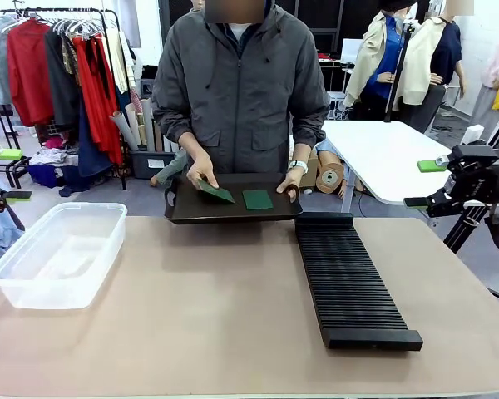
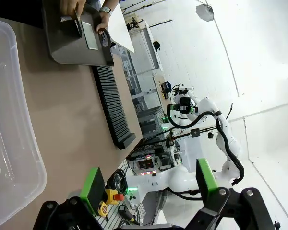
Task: Sort PCBs into racks and boxes based on the side picked up.
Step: Pick up the Blank PCB handed by the Human.
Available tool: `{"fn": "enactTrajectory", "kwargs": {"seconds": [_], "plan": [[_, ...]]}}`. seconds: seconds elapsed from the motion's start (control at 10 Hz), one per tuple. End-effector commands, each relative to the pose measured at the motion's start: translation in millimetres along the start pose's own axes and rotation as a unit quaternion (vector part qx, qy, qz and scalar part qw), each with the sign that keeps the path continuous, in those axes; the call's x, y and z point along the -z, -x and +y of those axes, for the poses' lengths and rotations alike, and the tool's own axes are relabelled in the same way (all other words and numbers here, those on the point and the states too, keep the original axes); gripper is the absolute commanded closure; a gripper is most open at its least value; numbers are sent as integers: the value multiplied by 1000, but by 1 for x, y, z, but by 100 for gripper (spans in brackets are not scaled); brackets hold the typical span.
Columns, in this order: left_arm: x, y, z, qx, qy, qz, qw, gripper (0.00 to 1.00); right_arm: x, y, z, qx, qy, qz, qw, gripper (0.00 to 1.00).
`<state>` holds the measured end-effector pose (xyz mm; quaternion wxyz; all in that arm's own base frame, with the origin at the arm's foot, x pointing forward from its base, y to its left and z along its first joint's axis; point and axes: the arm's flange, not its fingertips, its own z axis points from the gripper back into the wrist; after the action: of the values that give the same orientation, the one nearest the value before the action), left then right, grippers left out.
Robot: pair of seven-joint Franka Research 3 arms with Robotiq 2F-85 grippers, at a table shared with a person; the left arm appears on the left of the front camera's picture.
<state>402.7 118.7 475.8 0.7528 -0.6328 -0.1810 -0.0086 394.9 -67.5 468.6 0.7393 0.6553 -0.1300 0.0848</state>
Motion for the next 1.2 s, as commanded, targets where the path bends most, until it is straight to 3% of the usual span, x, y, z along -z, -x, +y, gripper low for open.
{"fn": "enactTrajectory", "kwargs": {"seconds": [0.0,1.1], "plan": [[-1,2,-1,-3,3,-1,1000,0,-1,0,1,0,-4,2,1000,0],[-1,2,-1,-3,3,-1,1000,0,-1,0,1,0,-4,2,1000,0]]}}
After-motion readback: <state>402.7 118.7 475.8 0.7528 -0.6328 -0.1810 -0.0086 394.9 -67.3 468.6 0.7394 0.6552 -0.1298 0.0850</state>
